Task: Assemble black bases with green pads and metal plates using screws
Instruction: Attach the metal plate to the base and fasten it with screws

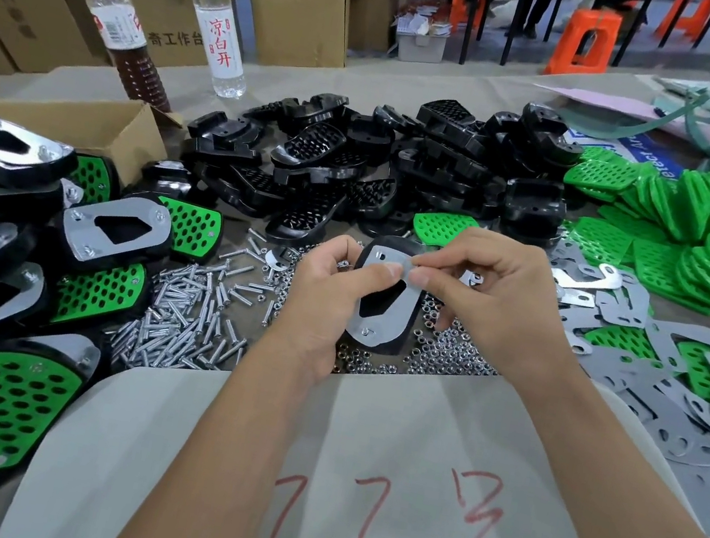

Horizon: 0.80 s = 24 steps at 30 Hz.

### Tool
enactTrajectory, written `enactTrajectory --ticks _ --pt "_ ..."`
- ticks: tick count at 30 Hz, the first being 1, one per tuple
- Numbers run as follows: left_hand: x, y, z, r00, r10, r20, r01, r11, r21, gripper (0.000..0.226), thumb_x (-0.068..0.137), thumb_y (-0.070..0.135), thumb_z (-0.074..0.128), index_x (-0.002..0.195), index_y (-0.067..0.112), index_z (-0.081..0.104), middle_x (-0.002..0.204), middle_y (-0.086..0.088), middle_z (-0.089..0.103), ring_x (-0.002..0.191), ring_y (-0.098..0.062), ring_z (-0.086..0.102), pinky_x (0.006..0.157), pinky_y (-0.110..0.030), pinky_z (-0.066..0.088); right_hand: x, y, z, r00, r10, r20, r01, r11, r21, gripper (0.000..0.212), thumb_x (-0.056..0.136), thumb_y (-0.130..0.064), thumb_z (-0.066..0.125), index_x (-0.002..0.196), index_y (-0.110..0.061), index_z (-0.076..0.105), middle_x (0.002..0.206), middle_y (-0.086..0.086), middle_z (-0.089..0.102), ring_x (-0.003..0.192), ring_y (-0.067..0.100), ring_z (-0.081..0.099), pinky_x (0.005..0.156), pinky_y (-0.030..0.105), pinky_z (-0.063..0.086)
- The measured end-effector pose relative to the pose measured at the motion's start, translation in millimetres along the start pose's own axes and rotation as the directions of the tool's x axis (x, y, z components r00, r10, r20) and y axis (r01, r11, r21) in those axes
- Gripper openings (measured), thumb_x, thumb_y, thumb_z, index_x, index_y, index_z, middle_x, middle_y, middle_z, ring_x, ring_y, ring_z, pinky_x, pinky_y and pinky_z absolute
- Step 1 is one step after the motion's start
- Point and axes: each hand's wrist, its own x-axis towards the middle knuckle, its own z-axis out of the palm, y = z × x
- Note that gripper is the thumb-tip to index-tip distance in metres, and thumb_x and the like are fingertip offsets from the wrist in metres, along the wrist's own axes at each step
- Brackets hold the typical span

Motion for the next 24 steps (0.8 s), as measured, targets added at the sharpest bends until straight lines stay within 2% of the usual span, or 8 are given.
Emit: enactTrajectory --ticks 5,9,13,16,18,21,23,24 --pt "-0.3 -0.8 0.4 1.0 0.011 0.015 -0.011 1.0 -0.006 0.024 0.085 0.004 0.077 0.099 0.003 0.059 0.075 -0.011 0.067 0.061 -0.024 0.066 0.053 -0.028 0.05 0.3 -2.0 -5.8 0.994 -0.001 0.107 0.001 1.0 -0.001 0.013 0.088 -0.003 0.08 0.09 -0.015 0.083 0.083 0.011 0.065 0.065 0.03 0.061 0.049 0.035 0.059" --pt "-0.6 0.5 1.3 1.0 0.002 0.003 -0.002 1.0 -0.013 0.042 0.072 0.016 0.079 0.099 -0.006 0.056 0.079 -0.014 0.068 0.064 -0.026 0.067 0.055 -0.03 0.052 1.6 -3.2 -13.2 0.98 -0.003 0.198 0.01 0.999 -0.035 0.019 0.093 -0.006 0.075 0.099 -0.022 0.084 0.086 0.008 0.061 0.066 0.028 0.061 0.052 0.036 0.061" --pt "-1.4 -1.1 3.2 1.0 0.014 0.001 -0.014 1.0 -0.003 0.039 0.071 0.017 0.079 0.098 -0.001 0.059 0.077 -0.013 0.069 0.064 -0.026 0.066 0.056 -0.031 0.052 -0.1 -2.8 -8.3 0.996 0.008 0.084 -0.005 0.999 -0.038 0.014 0.083 -0.007 0.086 0.082 -0.02 0.082 0.077 0.009 0.063 0.06 0.017 0.057 0.043 0.028 0.054" --pt "-0.9 -2.0 5.2 1.0 0.023 0.002 -0.023 1.0 0.012 0.038 0.071 0.016 0.079 0.093 -0.005 0.056 0.076 -0.013 0.068 0.063 -0.027 0.067 0.055 -0.03 0.052 -0.3 -0.8 -6.7 1.0 -0.001 -0.009 0.0 0.994 -0.112 0.022 0.075 -0.02 0.092 0.07 -0.014 0.072 0.071 0.007 0.064 0.055 0.018 0.054 0.04 0.033 0.051" --pt "0.2 -2.9 5.6 1.0 0.021 -0.005 -0.02 1.0 0.01 0.027 0.072 0.015 0.079 0.079 0.007 0.054 0.072 -0.009 0.068 0.06 -0.024 0.066 0.053 -0.027 0.05 -1.5 -1.2 -7.0 1.0 0.005 0.006 -0.004 0.995 -0.096 0.018 0.076 -0.022 0.092 0.081 -0.014 0.076 0.071 0.007 0.063 0.057 0.016 0.054 0.04 0.033 0.051" --pt "2.2 -3.4 3.9 0.999 0.017 -0.049 -0.017 1.0 -0.01 0.033 0.083 0.008 0.079 0.071 0.017 0.05 0.066 -0.002 0.066 0.056 -0.019 0.064 0.047 -0.024 0.047 -4.6 -2.4 -3.4 0.997 0.024 0.072 -0.024 1.0 0.003 0.019 0.087 -0.014 0.082 0.106 -0.012 0.08 0.082 0.013 0.061 0.062 0.018 0.058 0.044 0.031 0.054" --pt "3.3 -3.1 3.3 0.996 -0.001 -0.089 -0.002 0.999 -0.039 0.026 0.088 0.006 0.075 0.08 0.012 0.051 0.066 -0.001 0.065 0.055 -0.018 0.062 0.046 -0.023 0.046 -5.1 -1.1 -4.9 0.998 0.055 0.029 -0.056 0.997 0.056 0.015 0.09 -0.018 0.079 0.09 -0.003 0.078 0.074 0.011 0.059 0.056 0.02 0.059 0.044 0.033 0.052" --pt "3.7 -2.9 3.8 0.995 -0.009 -0.104 0.003 0.998 -0.056 0.021 0.088 0.006 0.075 0.088 0.01 0.054 0.067 -0.002 0.065 0.056 -0.018 0.062 0.046 -0.023 0.047 -5.4 1.9 -6.6 0.997 0.061 -0.038 -0.059 0.997 0.043 0.027 0.091 -0.023 0.079 0.078 0.001 0.072 0.065 0.01 0.055 0.048 0.021 0.055 0.043 0.031 0.047"
